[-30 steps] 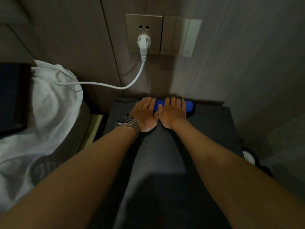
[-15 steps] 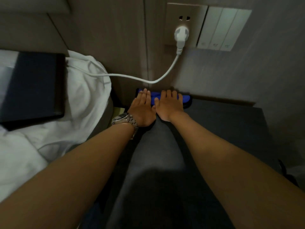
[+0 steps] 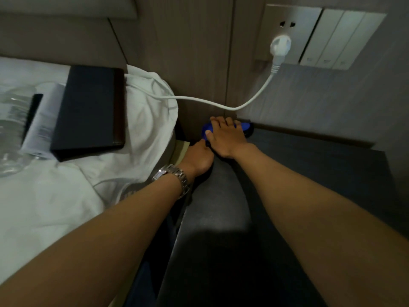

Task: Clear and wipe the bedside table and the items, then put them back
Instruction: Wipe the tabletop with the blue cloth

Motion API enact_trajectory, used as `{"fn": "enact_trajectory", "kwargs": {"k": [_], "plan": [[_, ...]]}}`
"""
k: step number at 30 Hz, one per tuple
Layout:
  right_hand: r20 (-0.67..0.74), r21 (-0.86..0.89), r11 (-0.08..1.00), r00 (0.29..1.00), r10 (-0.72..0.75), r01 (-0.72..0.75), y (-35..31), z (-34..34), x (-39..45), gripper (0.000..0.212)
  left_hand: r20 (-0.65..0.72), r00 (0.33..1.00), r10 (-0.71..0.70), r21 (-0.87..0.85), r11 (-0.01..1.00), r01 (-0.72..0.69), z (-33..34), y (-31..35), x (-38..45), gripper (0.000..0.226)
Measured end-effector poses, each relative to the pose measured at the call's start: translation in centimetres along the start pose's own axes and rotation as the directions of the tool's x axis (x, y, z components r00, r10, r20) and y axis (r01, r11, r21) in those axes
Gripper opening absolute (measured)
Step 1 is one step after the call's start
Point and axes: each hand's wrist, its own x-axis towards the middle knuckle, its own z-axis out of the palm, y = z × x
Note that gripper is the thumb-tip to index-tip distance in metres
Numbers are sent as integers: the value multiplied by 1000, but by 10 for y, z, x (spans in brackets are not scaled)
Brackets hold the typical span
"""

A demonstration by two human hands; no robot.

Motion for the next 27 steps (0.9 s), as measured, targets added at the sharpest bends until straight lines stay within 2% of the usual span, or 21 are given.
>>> {"fn": "enact_trajectory", "kwargs": {"k": [6, 11, 13, 20, 27], "plan": [[72, 2, 977, 974, -215, 215, 0, 5, -5, 46, -66, 998, -18, 8, 1000, 19, 15, -6, -23, 31], [65, 22, 951, 949, -308, 307, 0, 11, -23, 43, -127, 991, 28, -17, 999, -31, 34, -13, -57, 53], [78, 26, 945, 942, -328, 327, -4, 14, -32, 41, -125, 992, 9, 10, 1000, -7, 35, -16, -71, 56], [108, 4, 933, 928, -357, 359, -27, 24, -74, 36, -115, 985, -127, 25, 991, 131, 43, -18, -115, 41], [168, 16, 930, 916, -364, 367, -52, 30, -121, 42, -58, 975, -213, 38, 976, 216, 49, -23, -156, 40]]}}
